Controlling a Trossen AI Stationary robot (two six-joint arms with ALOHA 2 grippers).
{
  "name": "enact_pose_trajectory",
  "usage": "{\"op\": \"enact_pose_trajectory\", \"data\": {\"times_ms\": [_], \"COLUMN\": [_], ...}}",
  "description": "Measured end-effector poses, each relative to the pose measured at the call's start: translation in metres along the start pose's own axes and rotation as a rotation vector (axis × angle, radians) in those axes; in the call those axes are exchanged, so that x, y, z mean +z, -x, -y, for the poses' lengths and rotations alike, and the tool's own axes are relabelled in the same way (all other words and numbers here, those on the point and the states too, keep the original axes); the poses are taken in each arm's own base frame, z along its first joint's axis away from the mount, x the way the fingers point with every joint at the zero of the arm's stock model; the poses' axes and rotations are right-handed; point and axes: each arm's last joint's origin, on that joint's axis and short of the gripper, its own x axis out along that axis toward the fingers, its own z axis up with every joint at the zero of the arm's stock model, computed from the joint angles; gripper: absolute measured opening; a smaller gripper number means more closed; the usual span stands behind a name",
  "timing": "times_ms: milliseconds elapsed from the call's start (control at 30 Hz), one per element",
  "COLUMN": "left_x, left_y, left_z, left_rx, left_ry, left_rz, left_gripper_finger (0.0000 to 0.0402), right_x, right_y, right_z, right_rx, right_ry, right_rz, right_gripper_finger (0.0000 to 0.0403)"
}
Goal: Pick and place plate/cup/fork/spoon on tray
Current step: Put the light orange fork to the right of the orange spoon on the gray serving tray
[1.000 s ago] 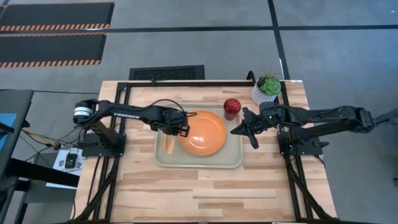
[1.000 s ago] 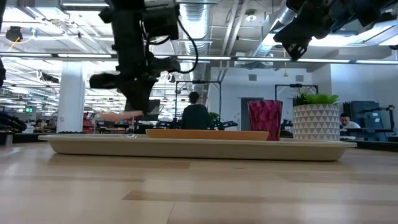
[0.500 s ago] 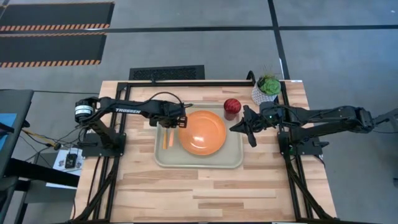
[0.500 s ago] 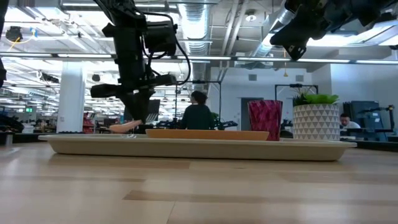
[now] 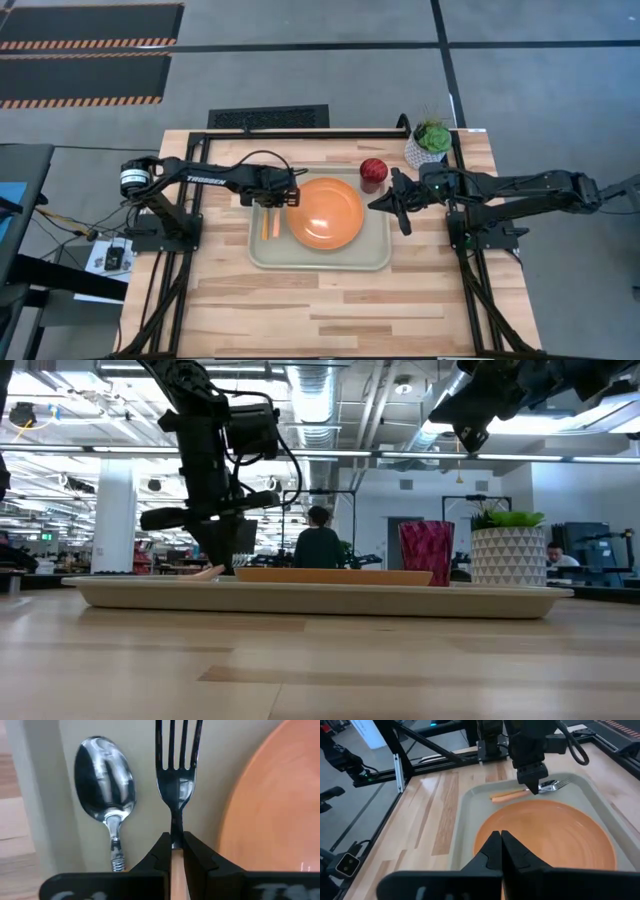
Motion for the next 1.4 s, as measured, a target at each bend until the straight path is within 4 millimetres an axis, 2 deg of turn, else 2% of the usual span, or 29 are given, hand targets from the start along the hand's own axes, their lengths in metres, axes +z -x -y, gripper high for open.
{"op": "enact_pose_trajectory", "data": {"times_ms": [133, 367, 933, 1100, 1400], "left_x": [0.002, 0.000, -0.002, -0.003, -0.004], "left_y": [0.000, -0.018, -0.018, -0.024, -0.027], "left_z": [0.003, 0.004, 0.004, 0.004, 0.004], "left_rx": [-0.030, -0.001, 0.010, 0.024, 0.033], "left_ry": [-0.005, -0.023, -0.002, 0.011, 0.030], "left_rz": [0.015, -0.029, -0.037, -0.052, -0.062], "left_gripper_finger": [0.0007, 0.0007, 0.0007, 0.0007, 0.0036], "right_x": [0.001, 0.003, 0.005, 0.005, 0.005], "right_y": [0.000, 0.001, 0.001, 0.001, 0.001], "right_z": [0.001, 0.004, 0.003, 0.003, 0.003], "right_rx": [-0.017, -0.029, -0.027, -0.027, -0.027], "right_ry": [0.003, 0.004, 0.008, 0.009, 0.004], "right_rz": [0.009, 0.034, 0.053, 0.053, 0.053], "right_gripper_finger": [0.0006, 0.0006, 0.0006, 0.0006, 0.0006]}}
